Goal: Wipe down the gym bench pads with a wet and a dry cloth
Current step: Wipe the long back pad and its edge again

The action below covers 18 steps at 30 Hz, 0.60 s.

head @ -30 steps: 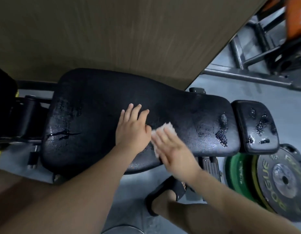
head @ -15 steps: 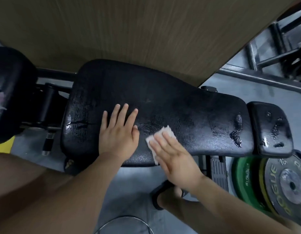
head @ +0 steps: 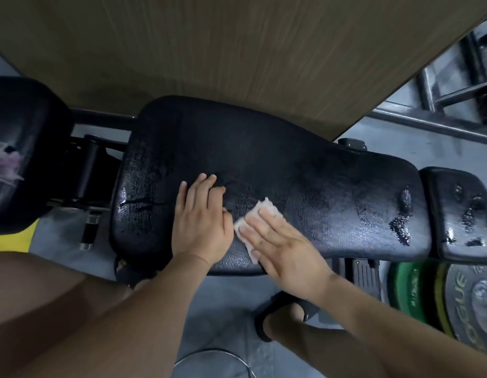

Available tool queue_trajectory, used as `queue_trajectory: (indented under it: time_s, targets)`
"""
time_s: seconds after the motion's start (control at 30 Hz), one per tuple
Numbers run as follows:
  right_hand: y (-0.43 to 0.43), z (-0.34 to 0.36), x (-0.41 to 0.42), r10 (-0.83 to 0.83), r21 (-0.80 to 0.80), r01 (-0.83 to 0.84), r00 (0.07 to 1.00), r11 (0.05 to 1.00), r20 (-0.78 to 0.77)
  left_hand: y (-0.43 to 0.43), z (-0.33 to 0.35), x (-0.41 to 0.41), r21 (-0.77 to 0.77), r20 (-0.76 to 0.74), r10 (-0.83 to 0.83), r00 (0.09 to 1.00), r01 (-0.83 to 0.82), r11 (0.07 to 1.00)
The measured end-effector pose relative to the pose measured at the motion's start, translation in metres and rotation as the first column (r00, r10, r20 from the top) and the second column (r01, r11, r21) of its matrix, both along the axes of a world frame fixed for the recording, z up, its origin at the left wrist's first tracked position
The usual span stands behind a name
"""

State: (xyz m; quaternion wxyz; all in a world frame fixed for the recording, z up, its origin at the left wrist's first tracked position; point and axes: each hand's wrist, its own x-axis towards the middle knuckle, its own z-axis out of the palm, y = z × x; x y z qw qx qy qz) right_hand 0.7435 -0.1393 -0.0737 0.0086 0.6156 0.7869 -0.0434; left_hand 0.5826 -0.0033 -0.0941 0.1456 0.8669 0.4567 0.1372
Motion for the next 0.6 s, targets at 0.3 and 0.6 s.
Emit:
queue_trajectory:
  time_s: [0.3,0.6]
  targets:
    - [0.109,0.001,0.02,-0.274,0.056,0.273,0.962,0.96,0.011,-0.001,-0.001,-0.002,0.022,0.082,-0.01,0.997,0.008,1.0]
    - [-0.052,-0.011,0.011,-0.194,-0.013,0.193,0.981,0.981,-0.022,-0.001,0.0,0.003,0.023,0.084,0.051,0.995,-0.053,0.998]
